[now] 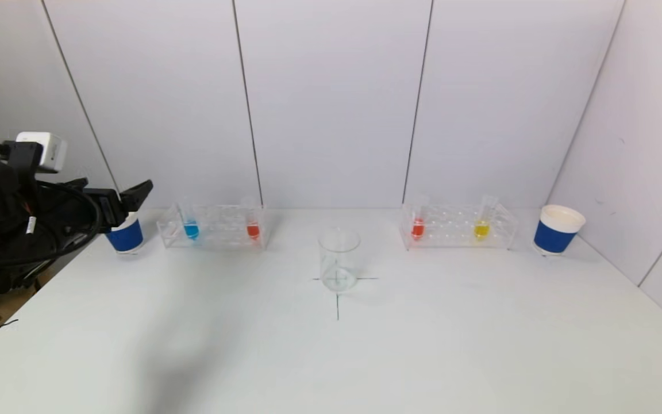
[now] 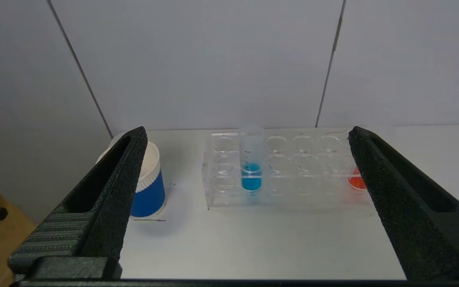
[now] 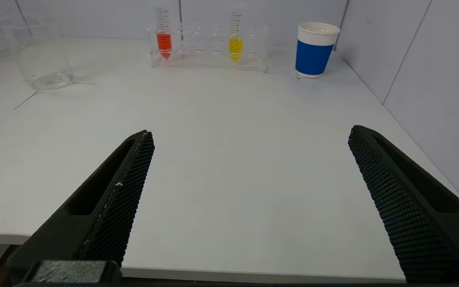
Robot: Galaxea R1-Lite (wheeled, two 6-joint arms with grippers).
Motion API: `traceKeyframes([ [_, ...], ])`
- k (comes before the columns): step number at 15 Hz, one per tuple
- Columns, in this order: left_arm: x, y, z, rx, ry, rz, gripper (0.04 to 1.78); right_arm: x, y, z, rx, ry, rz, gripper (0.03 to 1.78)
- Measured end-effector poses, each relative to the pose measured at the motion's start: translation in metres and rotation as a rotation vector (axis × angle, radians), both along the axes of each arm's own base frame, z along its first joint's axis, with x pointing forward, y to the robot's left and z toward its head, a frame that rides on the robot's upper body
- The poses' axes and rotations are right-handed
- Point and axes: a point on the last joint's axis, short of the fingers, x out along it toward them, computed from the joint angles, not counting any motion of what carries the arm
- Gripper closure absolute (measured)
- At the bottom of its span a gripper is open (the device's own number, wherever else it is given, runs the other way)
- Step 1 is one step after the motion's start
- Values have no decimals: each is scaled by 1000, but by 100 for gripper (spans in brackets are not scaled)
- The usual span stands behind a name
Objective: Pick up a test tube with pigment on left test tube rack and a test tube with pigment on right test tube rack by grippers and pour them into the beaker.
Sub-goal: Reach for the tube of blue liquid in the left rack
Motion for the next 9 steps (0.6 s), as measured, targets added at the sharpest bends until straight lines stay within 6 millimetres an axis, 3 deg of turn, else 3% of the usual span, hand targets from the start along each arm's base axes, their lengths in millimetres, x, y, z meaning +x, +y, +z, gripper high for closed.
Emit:
traceKeyframes([
  [4, 40, 9, -31, 4, -17, -7, 6, 0, 0, 0, 0, 0, 0, 4],
  [9, 68, 14, -63, 2, -22, -39, 6, 0, 0, 0, 0, 0, 0, 4],
])
